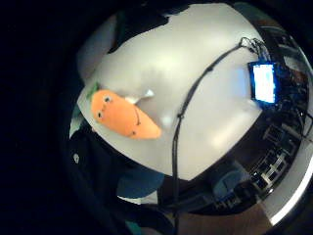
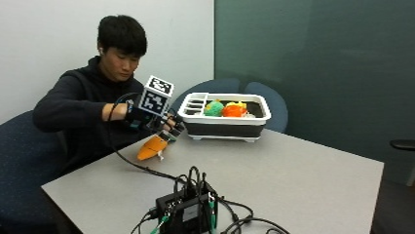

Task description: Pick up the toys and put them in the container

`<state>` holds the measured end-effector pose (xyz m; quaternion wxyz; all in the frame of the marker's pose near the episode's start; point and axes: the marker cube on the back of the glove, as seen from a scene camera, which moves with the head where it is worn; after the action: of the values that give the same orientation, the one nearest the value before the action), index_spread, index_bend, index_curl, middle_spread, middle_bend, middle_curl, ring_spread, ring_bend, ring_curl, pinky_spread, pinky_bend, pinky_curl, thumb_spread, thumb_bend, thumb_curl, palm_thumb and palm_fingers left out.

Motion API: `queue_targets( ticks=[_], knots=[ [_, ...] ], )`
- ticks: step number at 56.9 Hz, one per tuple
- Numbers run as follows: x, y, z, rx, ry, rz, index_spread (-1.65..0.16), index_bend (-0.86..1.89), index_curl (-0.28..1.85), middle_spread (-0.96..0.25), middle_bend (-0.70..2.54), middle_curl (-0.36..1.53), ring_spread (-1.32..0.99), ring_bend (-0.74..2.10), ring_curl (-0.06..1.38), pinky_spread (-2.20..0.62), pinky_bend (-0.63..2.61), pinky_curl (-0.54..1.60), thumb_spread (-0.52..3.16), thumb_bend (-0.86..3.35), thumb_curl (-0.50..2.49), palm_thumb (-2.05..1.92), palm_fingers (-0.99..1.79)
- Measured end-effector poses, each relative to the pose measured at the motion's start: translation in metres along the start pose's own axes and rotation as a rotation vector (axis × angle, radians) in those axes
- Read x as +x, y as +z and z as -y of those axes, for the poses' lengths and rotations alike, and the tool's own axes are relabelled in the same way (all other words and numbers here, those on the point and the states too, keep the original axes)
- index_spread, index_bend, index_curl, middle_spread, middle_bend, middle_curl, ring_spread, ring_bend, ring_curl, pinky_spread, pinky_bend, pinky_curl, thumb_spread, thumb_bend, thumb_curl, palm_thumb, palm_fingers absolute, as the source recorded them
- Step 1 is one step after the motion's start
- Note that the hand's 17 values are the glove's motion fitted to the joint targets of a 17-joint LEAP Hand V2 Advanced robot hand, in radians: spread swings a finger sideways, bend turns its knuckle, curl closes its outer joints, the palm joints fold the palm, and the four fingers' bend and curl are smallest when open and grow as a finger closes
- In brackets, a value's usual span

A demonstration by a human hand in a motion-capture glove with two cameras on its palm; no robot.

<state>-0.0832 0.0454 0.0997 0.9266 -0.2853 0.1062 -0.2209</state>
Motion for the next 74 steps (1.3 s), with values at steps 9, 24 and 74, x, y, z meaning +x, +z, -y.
queue_targets(
  ticks=[9,24,74],
  knots=[
    [0.009,0.041,0.000,0.056,-0.031,0.000,-0.21,0.07,0.28,0.02,0.13,0.30,0.01,0.18,0.19,0.04,0.70,0.37,1.23,-0.02,0.38,0.24,-0.25],
    [0.007,0.079,0.010,0.097,-0.040,-0.007,-0.20,0.10,0.23,0.05,0.16,0.29,0.04,0.21,0.23,0.06,0.72,0.37,1.21,-0.02,0.36,0.23,-0.15],
    [-0.060,-0.114,0.022,0.828,-0.176,0.090,-0.23,0.69,0.36,-0.25,0.98,0.68,-0.35,1.29,0.61,-0.40,1.00,0.52,0.72,0.09,0.74,0.64,1.23]
  ],
)
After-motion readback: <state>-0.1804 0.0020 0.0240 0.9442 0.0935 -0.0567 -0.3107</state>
